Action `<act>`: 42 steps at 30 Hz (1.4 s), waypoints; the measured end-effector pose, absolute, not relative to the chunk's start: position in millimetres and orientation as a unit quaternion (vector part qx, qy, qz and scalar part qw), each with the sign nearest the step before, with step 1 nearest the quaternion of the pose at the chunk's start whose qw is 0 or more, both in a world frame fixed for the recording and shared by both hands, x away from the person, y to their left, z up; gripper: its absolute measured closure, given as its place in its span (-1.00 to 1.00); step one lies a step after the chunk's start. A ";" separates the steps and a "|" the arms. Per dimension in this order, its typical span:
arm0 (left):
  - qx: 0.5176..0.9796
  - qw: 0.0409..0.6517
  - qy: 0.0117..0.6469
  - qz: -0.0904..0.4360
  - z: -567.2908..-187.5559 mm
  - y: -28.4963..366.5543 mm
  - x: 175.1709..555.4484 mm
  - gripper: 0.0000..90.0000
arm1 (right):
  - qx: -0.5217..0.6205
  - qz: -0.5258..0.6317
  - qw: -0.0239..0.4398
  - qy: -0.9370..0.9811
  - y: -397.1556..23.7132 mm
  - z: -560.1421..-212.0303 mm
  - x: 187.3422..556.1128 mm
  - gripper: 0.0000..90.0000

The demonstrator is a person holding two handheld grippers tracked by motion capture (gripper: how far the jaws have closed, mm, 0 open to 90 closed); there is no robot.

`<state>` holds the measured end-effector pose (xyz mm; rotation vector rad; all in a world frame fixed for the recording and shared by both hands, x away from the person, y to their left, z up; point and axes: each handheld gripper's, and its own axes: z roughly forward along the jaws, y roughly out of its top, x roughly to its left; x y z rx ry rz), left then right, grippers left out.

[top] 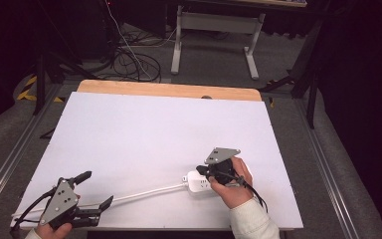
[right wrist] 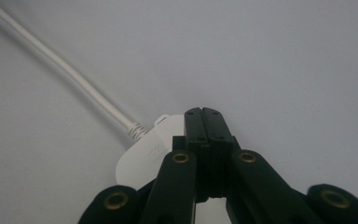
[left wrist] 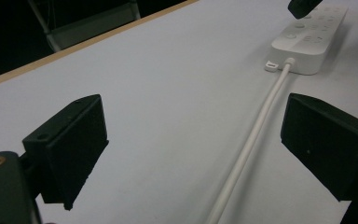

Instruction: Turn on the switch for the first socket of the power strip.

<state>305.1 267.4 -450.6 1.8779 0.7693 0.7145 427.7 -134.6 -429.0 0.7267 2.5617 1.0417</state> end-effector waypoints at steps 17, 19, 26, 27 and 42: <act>0.769 0.474 0.315 0.291 -450.7 267.3 305.3 -0.83 | 0.233 0.392 0.158 0.876 -136.2 -410.1 417.2 1.00; 0.769 0.475 0.315 0.291 -450.8 267.4 305.3 -0.83 | 0.232 0.393 0.158 0.876 -136.3 -409.9 417.2 1.00; 0.768 0.475 0.315 0.293 -450.7 267.5 305.1 -0.83 | 0.223 0.418 0.167 0.864 -136.7 -400.8 411.7 0.59; 0.767 0.476 0.316 0.291 -450.5 267.6 304.9 -0.83 | 0.223 0.426 0.169 0.861 -138.9 -397.1 409.6 0.44; 0.762 0.479 0.336 0.277 -448.6 269.4 306.1 -0.82 | 0.223 0.484 0.186 0.825 -166.2 -381.4 399.1 -0.27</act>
